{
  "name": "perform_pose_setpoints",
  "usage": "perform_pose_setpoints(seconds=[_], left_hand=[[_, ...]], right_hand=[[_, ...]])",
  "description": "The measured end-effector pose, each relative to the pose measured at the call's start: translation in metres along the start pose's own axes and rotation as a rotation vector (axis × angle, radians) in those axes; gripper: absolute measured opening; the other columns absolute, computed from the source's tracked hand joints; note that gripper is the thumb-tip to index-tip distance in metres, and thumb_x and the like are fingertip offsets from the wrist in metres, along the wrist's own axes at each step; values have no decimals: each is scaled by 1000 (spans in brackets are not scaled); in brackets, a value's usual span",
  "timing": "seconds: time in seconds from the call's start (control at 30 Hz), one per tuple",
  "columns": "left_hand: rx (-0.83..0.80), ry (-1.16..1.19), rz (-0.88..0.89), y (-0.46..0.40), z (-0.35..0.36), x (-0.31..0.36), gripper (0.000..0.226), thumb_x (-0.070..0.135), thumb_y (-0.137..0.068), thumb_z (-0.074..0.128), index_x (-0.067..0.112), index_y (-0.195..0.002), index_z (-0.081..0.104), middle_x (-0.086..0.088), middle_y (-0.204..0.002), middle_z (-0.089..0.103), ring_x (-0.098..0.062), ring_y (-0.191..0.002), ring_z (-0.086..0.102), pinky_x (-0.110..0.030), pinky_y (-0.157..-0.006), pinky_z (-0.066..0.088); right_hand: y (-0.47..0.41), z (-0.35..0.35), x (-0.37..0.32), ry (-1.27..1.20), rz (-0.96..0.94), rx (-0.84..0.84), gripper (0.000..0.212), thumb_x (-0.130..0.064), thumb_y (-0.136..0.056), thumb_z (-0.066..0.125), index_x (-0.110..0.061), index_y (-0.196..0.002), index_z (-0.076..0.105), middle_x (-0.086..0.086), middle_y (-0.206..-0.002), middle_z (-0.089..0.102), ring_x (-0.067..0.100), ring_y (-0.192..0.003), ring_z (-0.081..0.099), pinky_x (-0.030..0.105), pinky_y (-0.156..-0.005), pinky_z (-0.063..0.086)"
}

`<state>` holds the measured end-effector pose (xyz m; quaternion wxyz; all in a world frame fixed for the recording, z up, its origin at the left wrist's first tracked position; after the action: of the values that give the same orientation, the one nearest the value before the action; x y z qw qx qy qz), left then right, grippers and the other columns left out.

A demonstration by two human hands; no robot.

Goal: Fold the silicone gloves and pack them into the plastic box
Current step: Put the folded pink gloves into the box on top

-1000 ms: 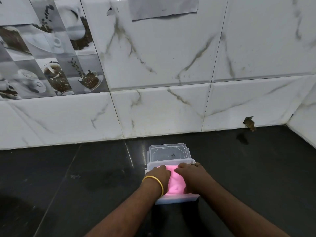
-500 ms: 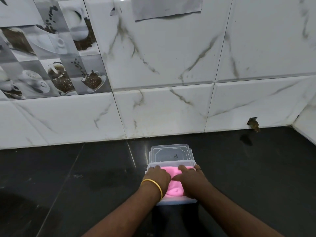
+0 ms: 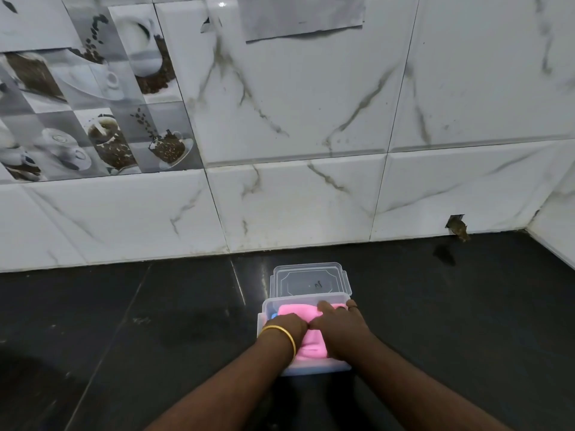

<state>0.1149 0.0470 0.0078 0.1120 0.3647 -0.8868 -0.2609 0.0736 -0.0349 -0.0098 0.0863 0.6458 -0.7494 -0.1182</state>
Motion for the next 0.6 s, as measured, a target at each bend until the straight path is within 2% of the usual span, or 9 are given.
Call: perform_pose_setpoints(seconds=[0.07,0.13,0.23,0.4,0.53,0.6], left_hand=[[-18,21,9,7,-1,-2,40,10,-95,54,2,-133,51,-18,-137,53,-33,-127,50,-39,-108,39],[32,-4,48,15,-8,-3,45,10,-90,60,5,-134,52,-16,-136,53,-31,-126,50,-36,-107,38],[144,6,66,20,-20,-3,44,11,-88,59,8,-131,54,-16,-133,56,-31,-121,55,-36,-102,44],[120,73,45,17,-21,-5,39,16,-91,53,6,-129,54,-16,-130,58,-30,-117,57,-36,-97,47],[109,61,47,8,-7,-12,66,27,-79,75,12,-135,45,-14,-132,51,-30,-118,56,-38,-99,47],[99,63,42,4,-3,-11,73,27,-78,77,12,-139,40,-14,-136,46,-31,-122,53,-40,-103,46]], right_hand=[[2,-6,6,-17,-9,7,54,-42,-81,68,-39,-133,51,3,-143,43,30,-124,52,51,-113,19],[1,-11,14,-21,10,31,62,-32,-77,73,-36,-133,49,1,-136,50,27,-123,54,46,-109,29],[-3,-17,18,-55,49,76,67,-39,-70,79,-32,-129,50,-1,-131,55,26,-122,55,46,-101,40],[-8,-8,8,-10,24,-7,91,-46,-64,83,-33,-142,39,4,-141,47,30,-127,50,52,-106,32],[-8,-2,7,48,22,-3,89,-43,-67,80,-34,-144,35,6,-142,41,34,-128,46,57,-108,27],[-9,1,7,57,28,-6,89,-45,-71,77,-34,-147,32,8,-147,37,35,-132,41,59,-111,21]])
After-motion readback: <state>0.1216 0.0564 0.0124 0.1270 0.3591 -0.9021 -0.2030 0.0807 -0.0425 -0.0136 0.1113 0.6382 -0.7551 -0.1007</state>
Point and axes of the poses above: each hand's wrist, its own y-axis away from the middle knuckle, its own z-axis out of the palm, x = y × z, the point moved 7 cm from there along -y, towards the middle knuckle
